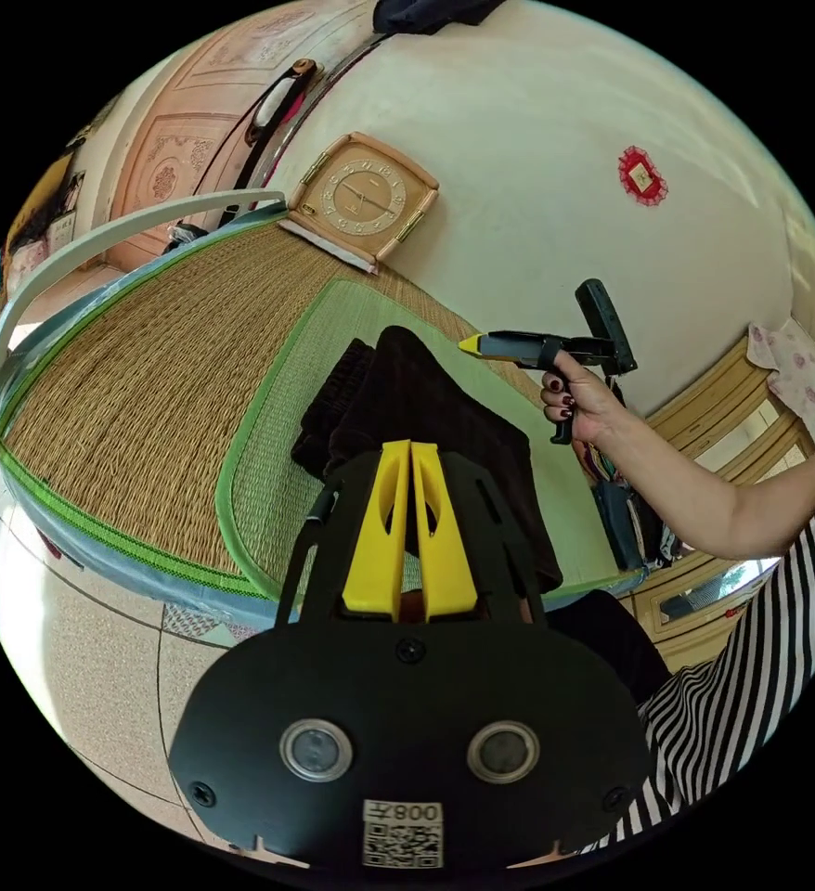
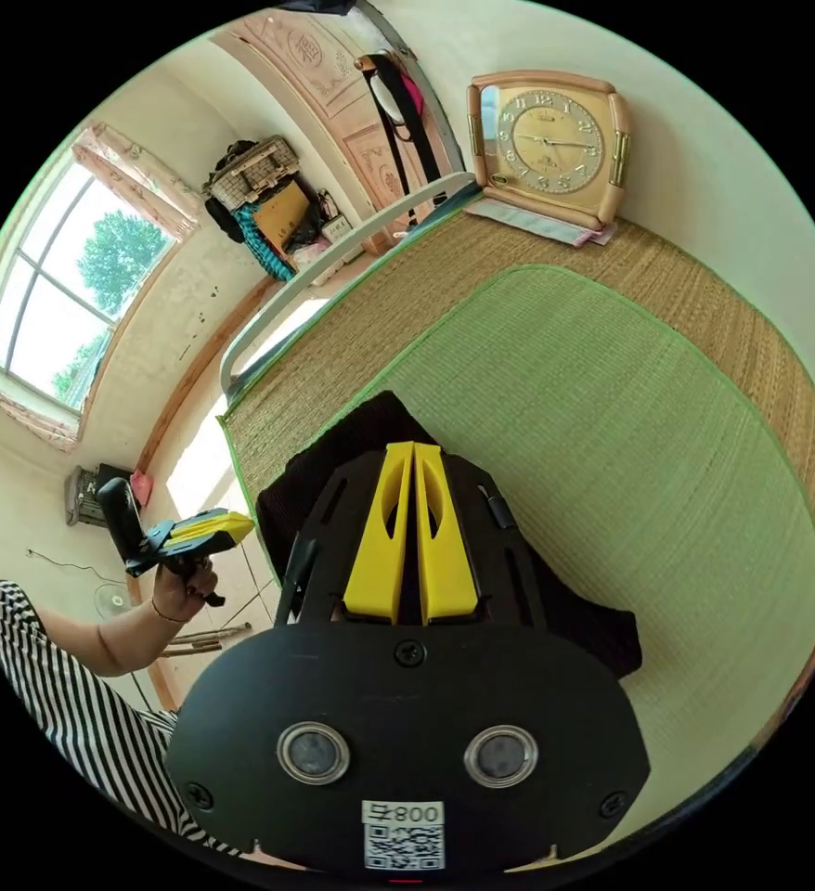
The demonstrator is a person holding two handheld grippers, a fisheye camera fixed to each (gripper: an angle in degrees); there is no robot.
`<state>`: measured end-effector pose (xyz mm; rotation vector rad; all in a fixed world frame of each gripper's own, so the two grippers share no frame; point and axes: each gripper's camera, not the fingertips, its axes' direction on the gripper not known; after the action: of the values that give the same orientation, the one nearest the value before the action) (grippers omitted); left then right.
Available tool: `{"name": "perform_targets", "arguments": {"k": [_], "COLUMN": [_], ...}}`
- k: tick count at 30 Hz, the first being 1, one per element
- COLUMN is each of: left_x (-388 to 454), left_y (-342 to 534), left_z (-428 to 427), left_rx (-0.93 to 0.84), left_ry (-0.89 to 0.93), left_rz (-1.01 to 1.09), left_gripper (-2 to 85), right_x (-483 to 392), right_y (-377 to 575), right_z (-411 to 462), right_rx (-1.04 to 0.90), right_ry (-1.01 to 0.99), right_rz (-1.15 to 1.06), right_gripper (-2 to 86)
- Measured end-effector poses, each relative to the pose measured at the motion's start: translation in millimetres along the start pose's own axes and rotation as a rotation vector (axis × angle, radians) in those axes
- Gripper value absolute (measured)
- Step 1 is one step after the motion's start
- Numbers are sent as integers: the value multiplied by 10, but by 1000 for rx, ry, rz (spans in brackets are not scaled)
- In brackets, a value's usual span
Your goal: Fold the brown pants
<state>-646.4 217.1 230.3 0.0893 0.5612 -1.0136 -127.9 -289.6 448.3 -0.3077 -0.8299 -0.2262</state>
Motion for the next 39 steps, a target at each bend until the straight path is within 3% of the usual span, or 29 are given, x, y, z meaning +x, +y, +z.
{"name": "perform_targets", "arguments": {"k": [2, 5, 10, 15, 18, 24, 28, 30, 34, 39], "left_x": [37, 36, 434, 721, 758, 1128, 1207, 1155, 1261, 1498], "left_y": [84, 158, 324, 526, 578, 719, 887, 917, 925, 1134], "left_z": [268, 386, 393, 787, 1011, 1039, 1311, 1409, 1336, 1393], "left_rx": [-90, -91, -98, -197, -245, -249, -319, -339, -311, -355], "left_ry": [-86, -38, -39, -69, -79, -40, -109, -96, -90, 60], "left_rz": [-6, -45, 29, 74, 60, 139, 141, 103, 89, 110], "left_gripper": [0, 0, 0, 0, 0, 0, 0, 1, 3, 15], "right_x": [355, 682, 660, 1207, 1572, 1251, 873, 831, 1025, 1219], "right_y": [270, 447, 620, 1050, 1173, 1474, 2118, 2314, 2433, 2697], "right_z": [69, 239, -228, -288, -171, -653, -395, -214, -390, -513], "right_rx": [-76, -163, -23, -5, -26, 42, -110, -166, -64, -56], "right_ry": [33, 0, 53, 77, -49, -106, -249, -247, -330, -344], "right_rz": [104, 190, 122, 300, 400, 197, 86, 99, 169, 205], "right_gripper": [0, 1, 1, 0, 0, 0, 1, 1, 1, 2]}}
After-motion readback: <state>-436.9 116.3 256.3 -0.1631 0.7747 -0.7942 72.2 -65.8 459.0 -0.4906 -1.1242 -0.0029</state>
